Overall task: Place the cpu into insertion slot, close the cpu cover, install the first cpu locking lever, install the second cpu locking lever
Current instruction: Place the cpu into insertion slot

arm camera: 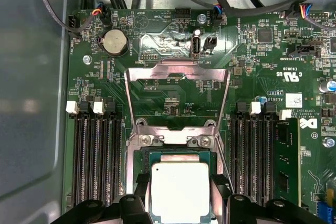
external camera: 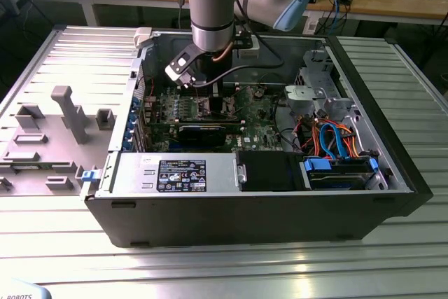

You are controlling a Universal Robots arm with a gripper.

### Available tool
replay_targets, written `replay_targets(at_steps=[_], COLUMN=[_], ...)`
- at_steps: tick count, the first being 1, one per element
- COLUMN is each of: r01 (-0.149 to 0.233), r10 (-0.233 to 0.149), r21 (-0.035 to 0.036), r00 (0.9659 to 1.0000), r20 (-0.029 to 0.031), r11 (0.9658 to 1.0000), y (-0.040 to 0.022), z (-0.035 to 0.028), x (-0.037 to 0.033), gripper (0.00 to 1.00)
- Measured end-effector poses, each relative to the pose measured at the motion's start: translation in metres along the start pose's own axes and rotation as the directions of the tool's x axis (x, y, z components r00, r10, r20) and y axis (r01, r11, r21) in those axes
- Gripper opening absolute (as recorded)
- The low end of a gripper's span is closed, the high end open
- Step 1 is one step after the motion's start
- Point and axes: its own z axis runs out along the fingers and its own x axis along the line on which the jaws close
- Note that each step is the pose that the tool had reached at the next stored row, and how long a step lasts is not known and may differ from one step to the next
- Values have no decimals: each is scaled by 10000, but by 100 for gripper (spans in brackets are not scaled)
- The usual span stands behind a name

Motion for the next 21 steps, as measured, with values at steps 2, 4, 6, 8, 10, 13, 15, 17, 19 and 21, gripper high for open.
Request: replay_targets(at_steps=[2,4,6,8,10,13,15,17,19,21], r01=[0,0,-1,0,0,-7,129,148,148,128], r10=[0,0,1,0,0,7,-129,-148,-148,-128], r21=[-1,-1,-1,-2,-1,-1,1,1,2,2], r00=[10000,10000,10000,10000,10000,10000,9999,9999,9999,9999], r20=[-1,-1,-1,-2,-2,-2,-17,-19,-17,-16], r11=[10000,10000,10000,10000,10000,10000,9999,9999,9999,9999], y=[0,0,0,0,0,-1,-3,-9,-10,-12], z=[3,3,3,4,5,6,17,26,32,40], x=[0,0,0,0,0,0,0,1,6,15], gripper=[54,54,54,54,54,54,54,54,54,54])
